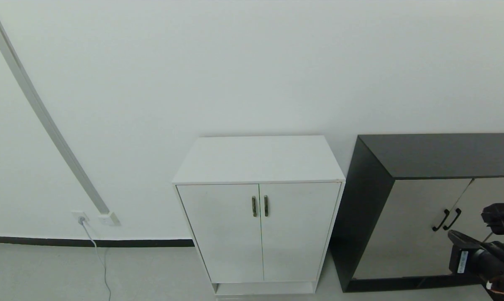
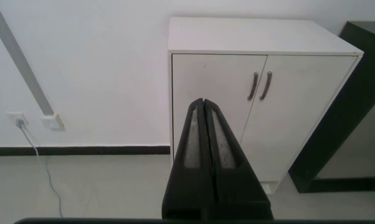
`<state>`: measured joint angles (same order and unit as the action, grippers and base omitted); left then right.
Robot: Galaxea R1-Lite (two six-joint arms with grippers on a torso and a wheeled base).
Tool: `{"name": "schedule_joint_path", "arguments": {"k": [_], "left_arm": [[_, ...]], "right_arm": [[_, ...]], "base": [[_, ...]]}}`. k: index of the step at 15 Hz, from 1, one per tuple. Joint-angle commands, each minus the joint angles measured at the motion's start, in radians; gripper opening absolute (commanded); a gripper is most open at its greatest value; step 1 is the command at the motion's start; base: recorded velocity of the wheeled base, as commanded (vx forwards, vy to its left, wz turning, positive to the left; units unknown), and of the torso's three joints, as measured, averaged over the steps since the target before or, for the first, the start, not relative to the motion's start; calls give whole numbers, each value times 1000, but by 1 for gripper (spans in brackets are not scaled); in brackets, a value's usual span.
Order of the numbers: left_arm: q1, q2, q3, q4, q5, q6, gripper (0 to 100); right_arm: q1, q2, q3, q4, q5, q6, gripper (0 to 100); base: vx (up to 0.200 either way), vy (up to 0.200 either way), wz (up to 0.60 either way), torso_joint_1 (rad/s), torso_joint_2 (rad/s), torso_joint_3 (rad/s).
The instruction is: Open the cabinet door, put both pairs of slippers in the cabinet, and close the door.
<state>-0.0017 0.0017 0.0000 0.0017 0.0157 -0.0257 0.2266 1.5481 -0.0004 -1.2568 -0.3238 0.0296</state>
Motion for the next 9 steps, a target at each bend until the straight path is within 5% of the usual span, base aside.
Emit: {"name": "schedule_joint_path", "arguments": {"k": [1, 9], "left_arm": [[0, 0, 0, 0, 1, 0, 0], [0, 0, 0, 0, 1, 0, 0]], "right_arm": [[-1, -137, 0, 96, 8, 0, 0], [0, -477, 0, 533, 103, -7, 0]], "base": [[0, 0, 0, 0, 0, 0], [0, 0, 0, 0, 0, 0]]}}
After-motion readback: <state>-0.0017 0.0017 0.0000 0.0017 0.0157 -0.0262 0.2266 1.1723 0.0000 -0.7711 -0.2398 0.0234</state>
